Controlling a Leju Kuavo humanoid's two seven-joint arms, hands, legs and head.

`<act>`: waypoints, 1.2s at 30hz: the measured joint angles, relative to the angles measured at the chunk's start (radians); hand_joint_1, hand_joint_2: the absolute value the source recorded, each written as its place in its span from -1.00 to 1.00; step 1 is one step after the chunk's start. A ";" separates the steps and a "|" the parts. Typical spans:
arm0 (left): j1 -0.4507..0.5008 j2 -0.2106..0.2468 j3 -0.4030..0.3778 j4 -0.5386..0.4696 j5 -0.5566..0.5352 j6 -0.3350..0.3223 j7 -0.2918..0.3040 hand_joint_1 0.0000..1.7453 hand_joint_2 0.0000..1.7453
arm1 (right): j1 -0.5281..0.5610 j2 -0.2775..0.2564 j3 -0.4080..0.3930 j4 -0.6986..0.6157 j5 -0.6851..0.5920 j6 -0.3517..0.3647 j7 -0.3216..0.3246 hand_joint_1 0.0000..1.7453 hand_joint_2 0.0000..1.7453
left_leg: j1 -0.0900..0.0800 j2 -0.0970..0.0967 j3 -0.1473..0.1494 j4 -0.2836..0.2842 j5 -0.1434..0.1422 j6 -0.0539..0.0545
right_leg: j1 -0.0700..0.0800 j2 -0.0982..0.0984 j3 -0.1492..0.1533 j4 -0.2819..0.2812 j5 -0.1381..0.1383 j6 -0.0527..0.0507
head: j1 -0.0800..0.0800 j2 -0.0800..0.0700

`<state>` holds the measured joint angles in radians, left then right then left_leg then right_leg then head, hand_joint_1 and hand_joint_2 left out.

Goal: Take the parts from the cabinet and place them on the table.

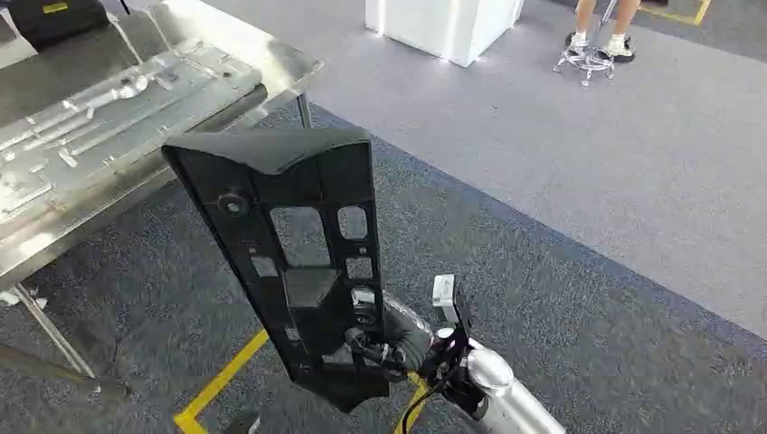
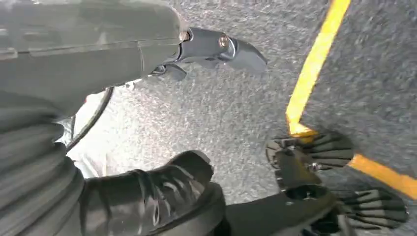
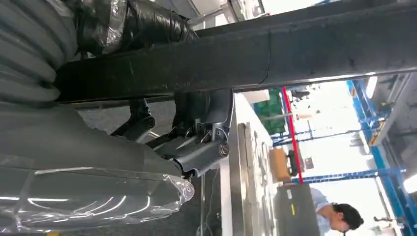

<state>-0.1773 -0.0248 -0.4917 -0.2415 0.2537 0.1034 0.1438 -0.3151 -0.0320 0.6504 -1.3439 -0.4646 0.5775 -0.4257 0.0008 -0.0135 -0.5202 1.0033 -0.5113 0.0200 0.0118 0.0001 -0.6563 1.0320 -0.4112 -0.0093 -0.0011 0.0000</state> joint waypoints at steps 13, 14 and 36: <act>0.003 0.000 0.006 0.006 -0.003 0.001 0.002 -1.00 1.00 | 0.001 0.001 0.000 -0.005 0.000 -0.003 -0.004 1.00 1.00 | 0.011 0.011 -0.139 0.038 0.104 -0.030 | -0.010 0.000 0.149 -0.028 -0.095 -0.012 | 0.000 0.000; 0.003 0.000 0.008 0.010 -0.003 0.001 0.002 -1.00 1.00 | 0.001 0.001 0.000 -0.004 0.000 -0.003 -0.004 1.00 1.00 | 0.003 0.014 -0.142 0.018 0.122 -0.025 | -0.006 0.003 0.161 -0.019 -0.108 -0.004 | 0.000 0.000; -0.013 0.000 0.015 0.013 -0.008 0.002 0.008 -1.00 1.00 | -0.003 0.002 -0.001 -0.006 0.002 -0.006 -0.009 1.00 1.00 | 0.001 0.003 -0.043 0.170 -0.001 -0.026 | -0.009 0.004 0.045 -0.032 0.005 -0.027 | -0.001 0.000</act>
<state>-0.1905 -0.0252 -0.4765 -0.2285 0.2461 0.1053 0.1522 -0.3176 -0.0301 0.6493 -1.3500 -0.4627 0.5718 -0.4345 0.0017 -0.0105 -0.5627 1.1730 -0.5126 -0.0058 0.0023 0.0040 -0.6117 1.0002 -0.4064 -0.0359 -0.0023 0.0000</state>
